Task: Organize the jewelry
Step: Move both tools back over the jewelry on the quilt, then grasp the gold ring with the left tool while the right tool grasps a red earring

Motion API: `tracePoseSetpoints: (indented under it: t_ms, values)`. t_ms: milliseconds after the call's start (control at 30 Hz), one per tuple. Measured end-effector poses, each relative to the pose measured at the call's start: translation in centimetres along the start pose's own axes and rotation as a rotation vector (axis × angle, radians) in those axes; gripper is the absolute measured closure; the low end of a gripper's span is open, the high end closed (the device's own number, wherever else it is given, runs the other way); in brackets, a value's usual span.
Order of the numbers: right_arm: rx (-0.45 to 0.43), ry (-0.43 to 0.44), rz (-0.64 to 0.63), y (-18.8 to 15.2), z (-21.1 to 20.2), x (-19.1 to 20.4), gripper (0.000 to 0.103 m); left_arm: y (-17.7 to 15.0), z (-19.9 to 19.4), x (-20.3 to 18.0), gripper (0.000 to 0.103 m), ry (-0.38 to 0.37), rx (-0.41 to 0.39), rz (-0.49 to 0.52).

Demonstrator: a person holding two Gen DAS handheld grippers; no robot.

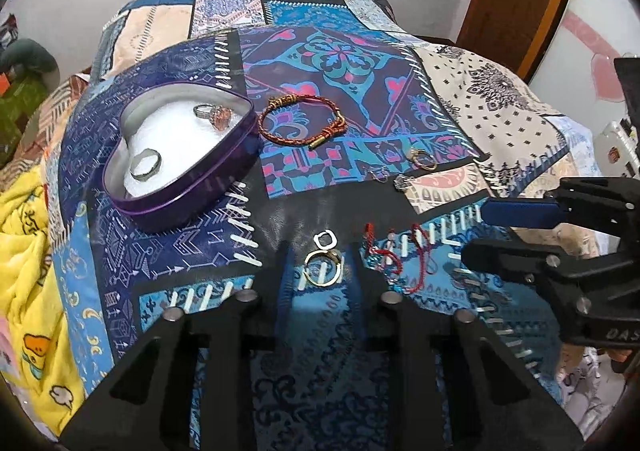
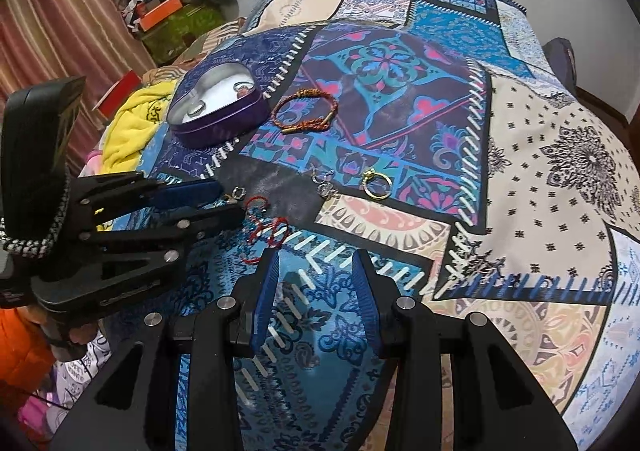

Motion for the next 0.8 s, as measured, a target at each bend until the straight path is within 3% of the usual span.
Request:
tracePoseSetpoints:
  t_ms: [233, 500, 800]
  values:
    - [0.006, 0.036, -0.014, 0.5, 0.6, 1.1, 0.069, 0.0, -0.6, 0.6, 0.086, -0.039, -0.003, -0.038]
    - [0.041, 0.073, -0.034, 0.8, 2.6, 2.7, 0.069, -0.9, -2.1, 1.7, 0.086, -0.019, -0.018, -0.059]
    - [0.027, 0.023, -0.059, 1.6, 3.8, 3.0, 0.070, -1.4, -2.3, 2.0, 0.086, -0.012, -0.024, -0.075]
Point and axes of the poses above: each gripper's, at about its wrist camera, not at the fingertips, and z roughly the way its jaws point, x to its left, y to its top, the point moved 5 cm from there along z, roughly the way its jaws point, and after that the axes turned 4 degrees about -z, right-handed, at the moved point
